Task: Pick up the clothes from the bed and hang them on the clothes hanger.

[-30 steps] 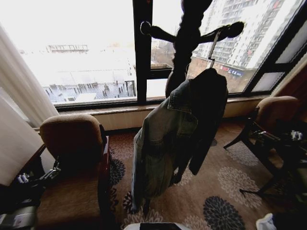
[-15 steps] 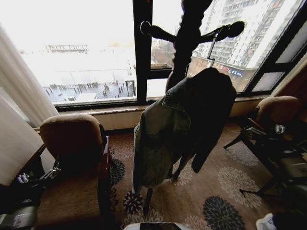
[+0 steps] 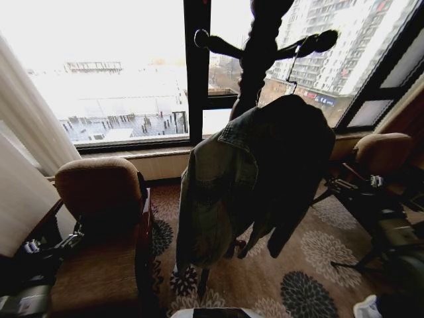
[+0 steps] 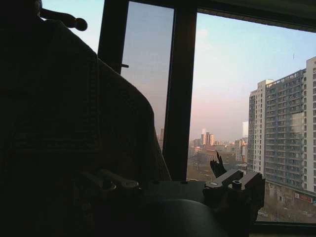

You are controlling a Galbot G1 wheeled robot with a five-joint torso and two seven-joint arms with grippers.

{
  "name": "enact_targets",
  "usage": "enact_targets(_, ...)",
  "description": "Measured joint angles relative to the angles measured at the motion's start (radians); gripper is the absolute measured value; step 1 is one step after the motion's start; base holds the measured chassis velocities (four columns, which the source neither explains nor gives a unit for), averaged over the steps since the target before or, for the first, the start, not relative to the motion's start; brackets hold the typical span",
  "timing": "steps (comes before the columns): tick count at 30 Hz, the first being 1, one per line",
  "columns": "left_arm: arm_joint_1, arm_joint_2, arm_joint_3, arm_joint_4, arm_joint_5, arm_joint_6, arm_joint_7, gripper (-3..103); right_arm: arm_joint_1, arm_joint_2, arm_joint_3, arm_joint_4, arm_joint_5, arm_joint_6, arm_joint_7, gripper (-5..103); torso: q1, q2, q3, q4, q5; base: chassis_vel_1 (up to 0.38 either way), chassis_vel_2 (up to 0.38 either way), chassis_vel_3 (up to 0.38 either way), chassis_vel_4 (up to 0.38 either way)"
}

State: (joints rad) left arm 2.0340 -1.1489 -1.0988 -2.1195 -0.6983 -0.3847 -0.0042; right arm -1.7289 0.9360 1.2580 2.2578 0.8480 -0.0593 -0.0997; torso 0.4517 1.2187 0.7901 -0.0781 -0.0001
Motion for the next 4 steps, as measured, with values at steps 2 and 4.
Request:
enact_targets(2, 0.000, 0.000, 0.000, 0.000, 0.000, 0.000, 0.000, 100, 0.000, 0.000, 0.000, 0.000, 0.000, 0.000, 0.000, 100, 0.000, 0.000, 0.000, 0.0000, 0.0000, 0.000, 0.000, 0.000, 0.000)
enact_targets(4, 0.000, 0.000, 0.000, 0.000, 0.000, 0.000, 0.000, 100, 0.000, 0.000, 0.000, 0.000, 0.000, 0.000, 0.000, 100, 0.000, 0.000, 0.000, 0.0000, 0.0001, 0.000, 0.000, 0.000, 0.000)
